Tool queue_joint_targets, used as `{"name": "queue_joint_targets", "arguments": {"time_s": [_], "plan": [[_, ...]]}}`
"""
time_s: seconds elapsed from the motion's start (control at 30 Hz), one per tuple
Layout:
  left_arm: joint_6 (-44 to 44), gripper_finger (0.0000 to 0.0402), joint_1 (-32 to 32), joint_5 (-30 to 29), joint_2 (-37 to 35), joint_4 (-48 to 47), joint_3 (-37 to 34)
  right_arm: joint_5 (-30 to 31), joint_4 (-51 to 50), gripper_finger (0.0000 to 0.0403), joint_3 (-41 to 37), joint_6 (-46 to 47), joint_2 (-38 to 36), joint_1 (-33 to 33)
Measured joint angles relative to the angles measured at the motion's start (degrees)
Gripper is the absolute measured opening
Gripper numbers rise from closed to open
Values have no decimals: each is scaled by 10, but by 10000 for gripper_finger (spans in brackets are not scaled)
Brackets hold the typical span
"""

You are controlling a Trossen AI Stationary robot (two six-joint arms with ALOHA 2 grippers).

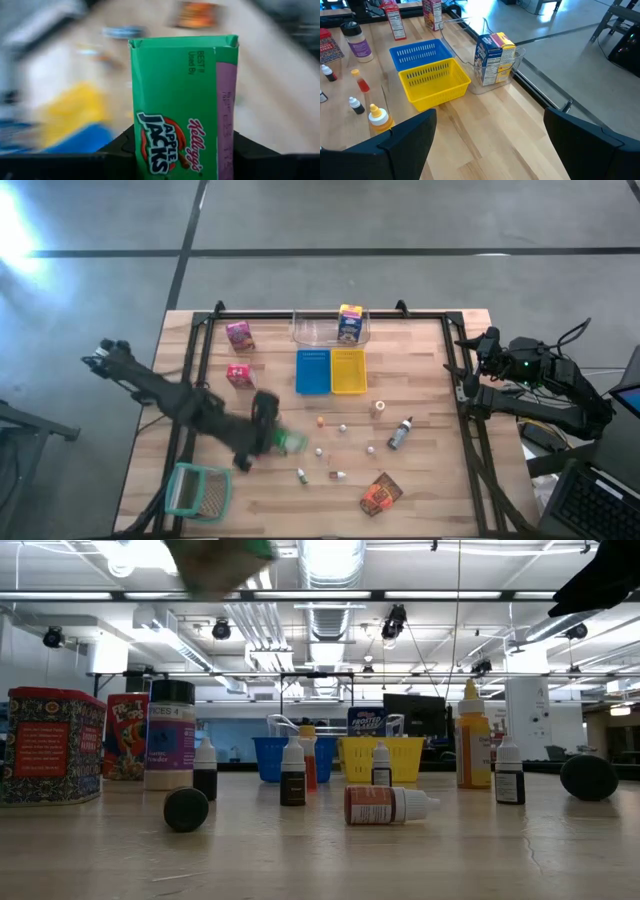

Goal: Pick & Place Kitchen Items
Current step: Put the green cereal box into the transparent bin

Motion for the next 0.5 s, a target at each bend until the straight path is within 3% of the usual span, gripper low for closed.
{"name": "queue_joint_targets", "arguments": {"time_s": [0.17, 0.5], "plan": [[102, 147, 129, -1, -28, 41, 2, 0, 0, 364, 0, 0, 0, 0], [219, 147, 442, 181, 20, 84, 31, 0, 0, 364, 0, 0, 0, 0]]}}
